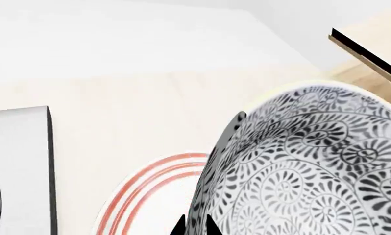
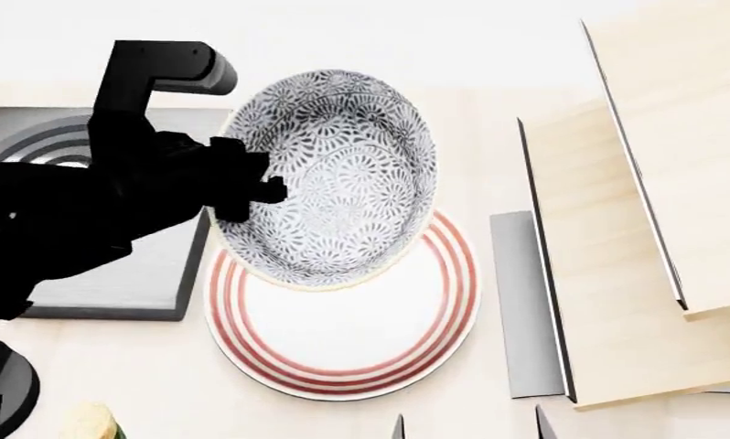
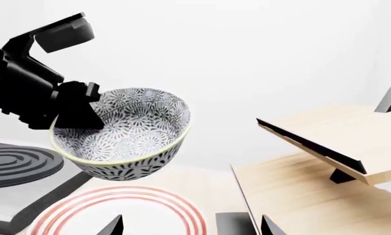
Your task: Pick up the akita bowl and put it on the plate.
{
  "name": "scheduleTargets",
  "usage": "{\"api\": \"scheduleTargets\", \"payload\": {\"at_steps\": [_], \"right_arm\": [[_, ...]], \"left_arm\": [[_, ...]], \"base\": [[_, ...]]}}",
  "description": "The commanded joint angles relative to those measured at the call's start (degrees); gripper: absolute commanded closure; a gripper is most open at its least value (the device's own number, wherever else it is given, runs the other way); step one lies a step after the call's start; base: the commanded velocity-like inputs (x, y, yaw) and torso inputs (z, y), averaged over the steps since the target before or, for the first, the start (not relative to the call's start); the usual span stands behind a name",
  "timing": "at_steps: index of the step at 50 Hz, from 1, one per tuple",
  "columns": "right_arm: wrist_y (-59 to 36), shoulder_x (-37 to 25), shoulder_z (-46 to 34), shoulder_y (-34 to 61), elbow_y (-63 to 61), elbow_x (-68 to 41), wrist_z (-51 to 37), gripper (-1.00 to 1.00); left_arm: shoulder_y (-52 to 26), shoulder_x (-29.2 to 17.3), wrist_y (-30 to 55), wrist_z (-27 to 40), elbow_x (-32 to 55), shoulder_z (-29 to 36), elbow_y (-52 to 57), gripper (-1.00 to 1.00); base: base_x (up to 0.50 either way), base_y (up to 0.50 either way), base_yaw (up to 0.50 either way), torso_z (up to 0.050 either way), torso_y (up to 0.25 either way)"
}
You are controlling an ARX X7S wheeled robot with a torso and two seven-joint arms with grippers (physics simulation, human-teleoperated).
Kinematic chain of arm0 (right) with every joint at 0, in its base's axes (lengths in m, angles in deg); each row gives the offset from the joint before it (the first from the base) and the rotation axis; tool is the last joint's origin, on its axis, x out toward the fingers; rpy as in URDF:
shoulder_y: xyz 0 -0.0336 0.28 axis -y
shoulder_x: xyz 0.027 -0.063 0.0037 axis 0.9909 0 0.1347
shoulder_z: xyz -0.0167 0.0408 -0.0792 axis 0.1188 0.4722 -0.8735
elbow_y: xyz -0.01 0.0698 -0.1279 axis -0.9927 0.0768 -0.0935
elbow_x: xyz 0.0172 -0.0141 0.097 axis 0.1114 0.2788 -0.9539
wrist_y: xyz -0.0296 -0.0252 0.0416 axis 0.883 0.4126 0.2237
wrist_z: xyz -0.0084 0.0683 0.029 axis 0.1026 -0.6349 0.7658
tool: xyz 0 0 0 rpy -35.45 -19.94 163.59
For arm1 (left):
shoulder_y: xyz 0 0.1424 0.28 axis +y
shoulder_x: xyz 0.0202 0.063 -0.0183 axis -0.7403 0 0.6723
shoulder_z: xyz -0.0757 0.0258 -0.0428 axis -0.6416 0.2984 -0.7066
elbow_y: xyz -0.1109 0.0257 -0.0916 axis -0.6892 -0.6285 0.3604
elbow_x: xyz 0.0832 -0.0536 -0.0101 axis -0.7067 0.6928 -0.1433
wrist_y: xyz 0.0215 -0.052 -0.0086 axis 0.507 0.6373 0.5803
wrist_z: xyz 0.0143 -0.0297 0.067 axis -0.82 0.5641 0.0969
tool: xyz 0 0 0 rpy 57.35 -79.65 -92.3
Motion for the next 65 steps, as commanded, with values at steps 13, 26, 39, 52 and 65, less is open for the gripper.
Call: {"api": "scheduleTargets", "payload": {"at_steps": [13,26,39,52,65], "right_arm": [[-0.2,-0.1,-0.4,0.3,0.2,-0.2,-0.1,-1.0],[0.0,-0.2,-0.6,0.3,0.4,0.0,-0.3,-1.0],[-0.1,-0.3,-0.7,0.3,0.3,-0.1,-0.4,-1.0],[-0.3,-0.4,-0.9,0.4,0.3,-0.1,-0.5,-1.0],[0.0,-0.4,-1.0,0.6,0.8,-0.4,-0.5,-1.0]], "left_arm": [[-1.7,-0.8,10.5,1.8,5.3,-1.2,2.2,1.0],[-1.7,-0.9,10.3,2.2,5.9,-0.9,2.1,1.0],[-0.6,0.8,-2.7,4.0,-0.7,4.6,-6.5,1.0],[-0.1,-0.5,-2.7,1.6,-0.4,7.6,-3.0,1.0],[0.1,-0.2,-6.5,1.6,-0.4,7.5,-5.5,1.0]], "base": [[0.0,0.0,0.0,0.0,0.0],[0.0,0.0,0.0,0.0,0.0],[0.0,0.0,0.0,0.0,0.001],[0.0,0.0,0.0,0.0,0.0],[0.0,0.0,0.0,0.0,0.0]]}}
